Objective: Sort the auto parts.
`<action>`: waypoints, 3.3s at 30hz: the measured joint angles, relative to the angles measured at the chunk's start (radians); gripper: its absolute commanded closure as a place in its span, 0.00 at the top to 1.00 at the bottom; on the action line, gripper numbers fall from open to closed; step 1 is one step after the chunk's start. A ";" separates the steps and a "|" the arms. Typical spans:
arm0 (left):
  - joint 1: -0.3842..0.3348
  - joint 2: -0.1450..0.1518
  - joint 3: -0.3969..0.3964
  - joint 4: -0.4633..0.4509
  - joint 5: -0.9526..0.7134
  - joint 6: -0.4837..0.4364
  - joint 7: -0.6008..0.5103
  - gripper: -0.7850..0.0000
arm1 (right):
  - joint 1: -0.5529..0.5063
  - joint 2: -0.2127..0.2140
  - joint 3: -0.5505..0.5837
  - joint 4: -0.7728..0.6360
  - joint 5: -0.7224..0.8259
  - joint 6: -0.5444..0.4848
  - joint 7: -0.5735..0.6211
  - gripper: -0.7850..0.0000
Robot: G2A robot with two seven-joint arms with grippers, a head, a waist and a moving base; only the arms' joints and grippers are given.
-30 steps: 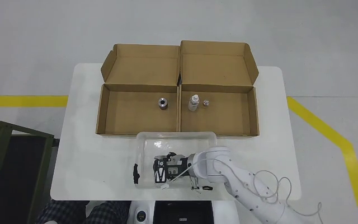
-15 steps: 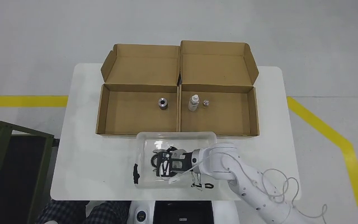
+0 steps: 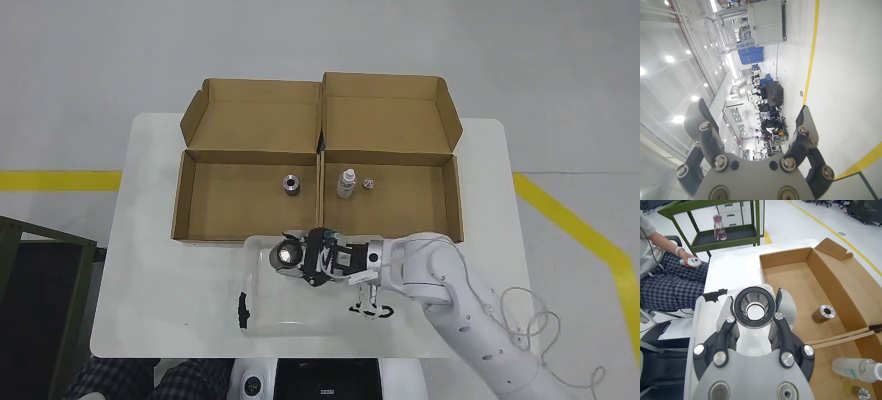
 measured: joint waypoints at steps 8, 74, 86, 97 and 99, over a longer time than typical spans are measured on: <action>0.000 0.000 0.000 0.000 0.000 0.000 0.000 1.00 | 0.006 0.008 0.048 -0.030 0.079 0.003 -0.010 0.00; 0.000 0.000 0.000 0.000 0.000 0.000 0.000 1.00 | 0.262 -0.037 -0.090 0.247 0.001 0.161 -0.121 0.00; 0.000 0.000 0.000 0.000 0.000 0.000 0.000 1.00 | 0.340 -0.071 -0.175 0.375 -0.030 0.164 -0.094 0.00; 0.000 0.000 0.000 0.000 0.000 0.000 0.000 1.00 | 0.398 -0.105 -0.237 0.506 -0.040 0.159 -0.079 0.00; 0.000 0.000 0.000 0.000 0.000 0.000 0.000 1.00 | 0.407 -0.111 -0.246 0.524 -0.043 0.156 -0.080 0.00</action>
